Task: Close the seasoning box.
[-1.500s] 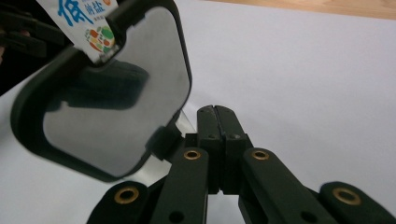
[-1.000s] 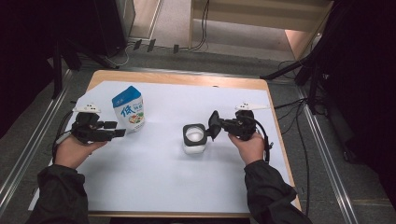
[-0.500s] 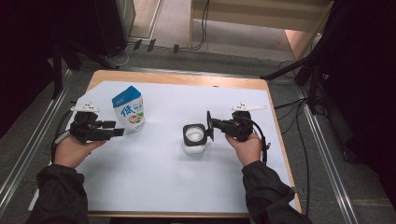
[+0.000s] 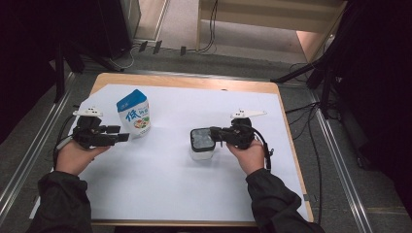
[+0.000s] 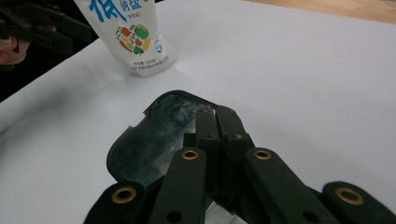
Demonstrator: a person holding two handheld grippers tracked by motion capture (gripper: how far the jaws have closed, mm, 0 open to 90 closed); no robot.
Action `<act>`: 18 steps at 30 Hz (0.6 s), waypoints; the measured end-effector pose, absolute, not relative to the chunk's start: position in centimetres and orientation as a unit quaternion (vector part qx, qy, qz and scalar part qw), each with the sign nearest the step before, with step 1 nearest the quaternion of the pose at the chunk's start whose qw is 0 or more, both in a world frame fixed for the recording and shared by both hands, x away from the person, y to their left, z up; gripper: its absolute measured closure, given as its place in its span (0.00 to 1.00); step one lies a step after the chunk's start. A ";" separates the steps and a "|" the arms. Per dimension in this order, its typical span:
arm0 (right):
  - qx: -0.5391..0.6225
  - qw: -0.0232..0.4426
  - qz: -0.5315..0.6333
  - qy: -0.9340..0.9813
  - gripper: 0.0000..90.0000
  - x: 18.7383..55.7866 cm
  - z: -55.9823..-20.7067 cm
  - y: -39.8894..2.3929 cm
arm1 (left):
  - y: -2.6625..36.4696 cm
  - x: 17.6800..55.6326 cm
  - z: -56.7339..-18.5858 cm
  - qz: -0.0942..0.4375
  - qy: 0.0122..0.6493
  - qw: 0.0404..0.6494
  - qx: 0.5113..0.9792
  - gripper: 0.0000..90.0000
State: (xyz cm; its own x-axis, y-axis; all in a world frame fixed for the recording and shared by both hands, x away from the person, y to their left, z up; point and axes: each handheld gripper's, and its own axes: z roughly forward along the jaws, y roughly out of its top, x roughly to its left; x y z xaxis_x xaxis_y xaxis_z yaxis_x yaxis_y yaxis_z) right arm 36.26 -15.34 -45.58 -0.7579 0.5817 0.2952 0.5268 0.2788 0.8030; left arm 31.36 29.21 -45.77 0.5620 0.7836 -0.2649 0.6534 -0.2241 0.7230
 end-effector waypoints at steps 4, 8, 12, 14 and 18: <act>0.348 0.036 0.499 0.793 0.90 36.3 -45.3 -15.8 | 29.2 31.3 -45.8 0.079 0.460 0.422 0.777 0.48; 0.354 0.051 0.509 0.783 0.79 36.5 -44.8 -17.1 | 29.1 31.3 -45.7 0.080 0.459 0.422 0.778 0.48; 0.360 0.066 0.513 0.777 0.73 36.8 -44.5 -18.4 | 29.1 31.3 -45.7 0.077 0.457 0.422 0.779 0.47; 0.363 0.074 0.513 0.774 0.72 36.8 -44.4 -19.0 | 29.0 31.3 -45.8 0.078 0.456 0.421 0.781 0.47; 0.367 0.091 0.514 0.770 0.69 36.9 -44.2 -20.2 | 29.0 31.3 -45.8 0.076 0.455 0.419 0.782 0.47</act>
State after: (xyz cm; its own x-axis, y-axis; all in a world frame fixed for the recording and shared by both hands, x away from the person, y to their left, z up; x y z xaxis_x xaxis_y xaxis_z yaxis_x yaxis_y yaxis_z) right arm 36.92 -20.24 -44.23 -0.7140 0.6589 0.2368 0.4713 0.2022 0.8585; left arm 31.33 28.97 -45.82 0.5744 0.7750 -0.2636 0.6482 -0.2340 0.7246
